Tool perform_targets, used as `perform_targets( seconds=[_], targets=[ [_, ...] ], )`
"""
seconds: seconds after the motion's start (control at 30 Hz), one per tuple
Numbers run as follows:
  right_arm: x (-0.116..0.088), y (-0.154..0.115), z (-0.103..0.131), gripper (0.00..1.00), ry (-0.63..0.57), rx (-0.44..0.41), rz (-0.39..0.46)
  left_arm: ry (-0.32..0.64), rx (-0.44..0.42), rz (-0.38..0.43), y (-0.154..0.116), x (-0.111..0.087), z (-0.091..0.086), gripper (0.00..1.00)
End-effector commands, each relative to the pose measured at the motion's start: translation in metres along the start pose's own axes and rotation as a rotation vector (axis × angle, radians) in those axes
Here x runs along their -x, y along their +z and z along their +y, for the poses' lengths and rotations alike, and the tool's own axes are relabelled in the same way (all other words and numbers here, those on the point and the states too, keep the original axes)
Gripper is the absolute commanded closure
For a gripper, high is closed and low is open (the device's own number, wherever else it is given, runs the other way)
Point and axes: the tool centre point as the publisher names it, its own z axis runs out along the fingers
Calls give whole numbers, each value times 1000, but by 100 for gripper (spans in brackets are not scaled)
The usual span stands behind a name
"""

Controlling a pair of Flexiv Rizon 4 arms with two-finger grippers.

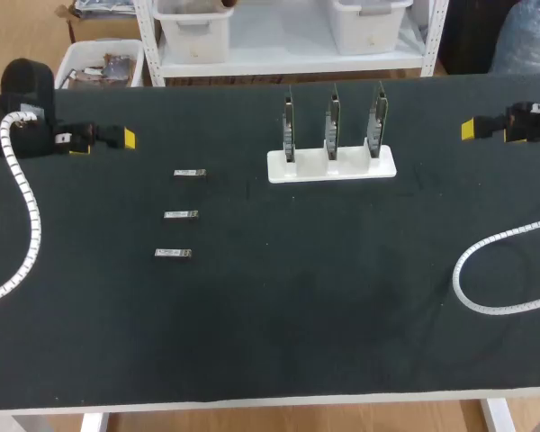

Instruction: Pick up the optical module with the left hand, and insert it into the network port with the right hand.

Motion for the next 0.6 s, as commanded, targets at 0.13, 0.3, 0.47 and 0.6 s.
perform_targets(
  seconds=[0.13, 0.3, 0.47, 0.6],
  targets=[
    [0, 0, 0, 0, 0, 0, 0, 255, -28, 66, 2, 5, 2, 0],
    [0, 0, 0, 0, 0, 0, 0, 468, -37, 135, 8, 13, 12, 0],
    [0, 0, 0, 0, 0, 0, 0, 631, -75, 187, 16, 28, 26, 0],
    [0, 0, 0, 0, 0, 0, 0, 782, -81, 260, 26, 40, 34, 0]
  ],
)
